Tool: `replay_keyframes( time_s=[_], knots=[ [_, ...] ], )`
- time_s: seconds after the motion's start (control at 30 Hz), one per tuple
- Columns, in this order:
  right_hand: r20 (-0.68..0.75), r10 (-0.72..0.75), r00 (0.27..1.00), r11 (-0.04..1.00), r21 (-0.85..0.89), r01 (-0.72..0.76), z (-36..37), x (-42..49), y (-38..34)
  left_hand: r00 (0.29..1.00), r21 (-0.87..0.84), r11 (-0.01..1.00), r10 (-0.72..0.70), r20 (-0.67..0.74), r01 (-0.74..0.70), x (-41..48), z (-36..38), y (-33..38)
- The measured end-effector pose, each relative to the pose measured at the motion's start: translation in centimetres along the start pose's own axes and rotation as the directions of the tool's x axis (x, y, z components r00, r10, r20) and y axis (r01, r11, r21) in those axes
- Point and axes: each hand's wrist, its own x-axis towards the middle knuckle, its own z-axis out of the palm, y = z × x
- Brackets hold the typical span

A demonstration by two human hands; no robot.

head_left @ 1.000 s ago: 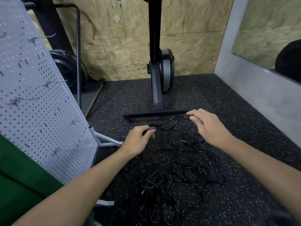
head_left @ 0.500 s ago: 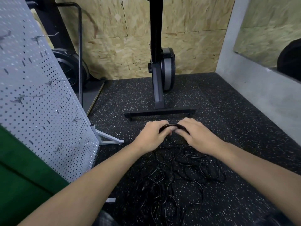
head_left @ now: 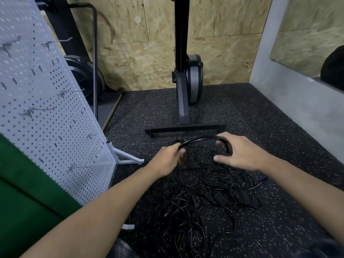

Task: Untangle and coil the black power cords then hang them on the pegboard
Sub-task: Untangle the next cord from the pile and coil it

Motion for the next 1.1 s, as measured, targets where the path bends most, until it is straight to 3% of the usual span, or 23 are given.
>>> replay_keyframes(
  time_s=[0.1, 0.2, 0.27, 0.33, 0.43, 0.5, 0.57, 0.63, 0.7, 0.8, 0.9, 0.97, 1.1],
  knots=[
    [0.011, -0.092, 0.996, 0.994, -0.059, 0.093, 0.7, 0.1, -1.6, 0.987, 0.171, 0.972, 0.157, 0.029, -0.16, 0.2, 0.2, 2.6],
    [0.053, -0.157, 0.986, 0.988, -0.005, 0.157, 1.1, 0.4, -2.5, 0.957, 0.328, 0.903, 0.291, 0.012, -0.279, 0.4, 0.4, 4.6],
    [0.038, -0.171, 0.985, 0.984, 0.049, 0.169, 1.0, 0.3, -2.3, 0.967, 0.215, 0.944, 0.256, 0.0, -0.25, 0.4, 0.4, 4.2],
    [-0.051, -0.16, 0.986, 0.981, 0.103, 0.165, 0.5, 0.1, -2.0, 0.99, 0.113, 0.986, 0.118, 0.073, -0.126, 0.5, 0.3, 2.6],
    [-0.128, -0.142, 0.982, 0.977, 0.14, 0.159, -0.6, -0.1, -1.2, 0.961, 0.116, 0.99, -0.109, 0.256, 0.081, 0.1, 0.3, -0.6],
    [-0.15, -0.101, 0.984, 0.984, 0.129, 0.121, -1.3, -0.3, -0.4, 0.939, 0.122, 0.984, -0.165, 0.302, 0.133, -0.1, 0.0, -2.2],
    [-0.107, -0.044, 0.993, 0.995, 0.084, 0.053, -1.8, -0.2, 0.7, 0.96, 0.083, 0.987, -0.155, 0.233, 0.139, -0.2, -0.3, -2.8],
    [0.027, 0.05, 0.998, 0.996, -0.077, -0.048, -1.9, -0.3, 1.2, 0.989, 0.039, 0.994, -0.105, 0.106, 0.101, -0.2, -0.5, -2.2],
    [0.07, 0.06, 0.996, 0.976, -0.213, -0.044, -1.3, -0.2, 1.1, 0.999, 0.014, 1.0, 0.027, 0.032, -0.027, -0.1, -0.3, -0.6],
    [0.108, -0.069, 0.992, 0.987, -0.139, 0.084, 0.3, 0.0, -0.7, 0.967, 0.081, 0.963, 0.256, 0.0, -0.255, 0.2, 0.8, 2.5],
    [0.125, -0.124, 0.984, 0.992, -0.02, 0.127, 1.3, 0.4, -1.3, 0.935, 0.08, 0.935, 0.35, -0.055, -0.345, 0.6, 1.5, 4.5],
    [0.062, -0.118, 0.991, 0.991, 0.066, 0.114, 1.0, 0.5, -1.0, 0.94, 0.06, 0.942, 0.333, -0.073, -0.329, 0.9, 1.2, 4.7],
    [0.032, -0.099, 0.995, 0.991, 0.093, 0.096, 0.7, 0.2, -0.7, 0.986, -0.062, 0.99, 0.132, 0.103, -0.126, 1.0, 0.7, 2.6]
  ],
)
